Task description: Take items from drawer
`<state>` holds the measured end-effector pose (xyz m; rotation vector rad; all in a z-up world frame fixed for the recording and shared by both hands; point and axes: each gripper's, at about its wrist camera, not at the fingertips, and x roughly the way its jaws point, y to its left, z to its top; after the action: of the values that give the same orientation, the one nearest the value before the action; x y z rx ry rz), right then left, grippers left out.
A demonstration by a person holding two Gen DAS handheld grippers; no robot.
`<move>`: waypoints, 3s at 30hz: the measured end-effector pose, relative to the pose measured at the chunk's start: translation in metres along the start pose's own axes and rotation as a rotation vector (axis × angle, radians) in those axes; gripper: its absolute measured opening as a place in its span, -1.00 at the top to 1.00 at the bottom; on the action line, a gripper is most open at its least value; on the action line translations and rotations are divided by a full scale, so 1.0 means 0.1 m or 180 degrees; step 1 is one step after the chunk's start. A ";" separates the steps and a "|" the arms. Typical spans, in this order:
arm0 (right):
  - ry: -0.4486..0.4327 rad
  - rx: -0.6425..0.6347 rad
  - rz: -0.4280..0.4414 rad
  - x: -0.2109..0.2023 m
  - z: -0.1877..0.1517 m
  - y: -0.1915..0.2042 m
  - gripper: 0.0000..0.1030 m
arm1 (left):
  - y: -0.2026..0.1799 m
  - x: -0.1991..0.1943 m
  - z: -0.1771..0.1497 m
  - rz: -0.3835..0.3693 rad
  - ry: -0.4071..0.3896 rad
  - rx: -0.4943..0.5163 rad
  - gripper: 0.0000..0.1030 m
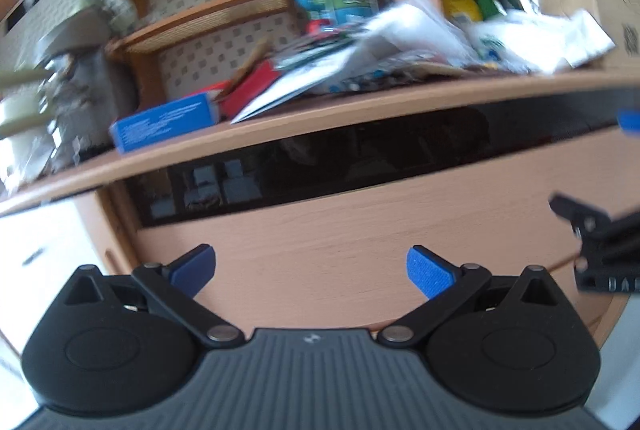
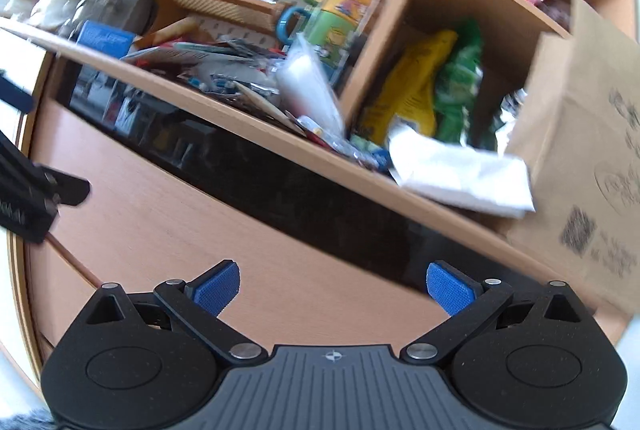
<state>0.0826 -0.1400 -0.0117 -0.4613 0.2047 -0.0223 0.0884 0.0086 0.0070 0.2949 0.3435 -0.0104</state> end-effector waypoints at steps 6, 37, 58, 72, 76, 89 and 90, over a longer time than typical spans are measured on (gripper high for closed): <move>0.0020 -0.0670 0.0033 0.27 0.02 0.08 -0.91 | -0.33 0.19 0.10 0.0004 -0.0376 0.1050 -1.00; 0.0289 -0.1894 0.0166 0.59 -0.03 0.56 -0.17 | -0.70 0.60 -0.52 -0.0022 -0.0148 0.2320 -0.94; -0.0031 -0.0877 0.0679 -0.50 0.57 -0.23 -0.74 | 0.26 -0.54 0.57 -0.0922 -0.0390 0.0848 -1.00; 0.0270 -0.0158 0.1238 -0.16 0.48 -0.40 -0.34 | 0.14 -0.12 0.51 -0.0979 -0.0219 0.0481 -0.97; 0.0255 -0.0221 0.1260 -0.16 0.47 -0.40 -0.30 | 0.02 -0.16 0.42 -0.0881 -0.0309 0.0668 -0.98; 0.0207 -0.0253 0.1463 -0.66 0.37 -0.42 -0.22 | 0.08 -0.65 0.35 -0.1248 -0.0122 0.0737 -0.97; 0.0221 -0.0330 0.1531 -0.71 0.38 -0.43 -0.21 | 0.11 -0.70 0.36 -0.1338 -0.0075 0.0746 -0.97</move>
<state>0.0219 -0.1566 0.0542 -0.5052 0.3822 0.4453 0.0347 0.0057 0.0659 0.4496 0.3764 -0.4695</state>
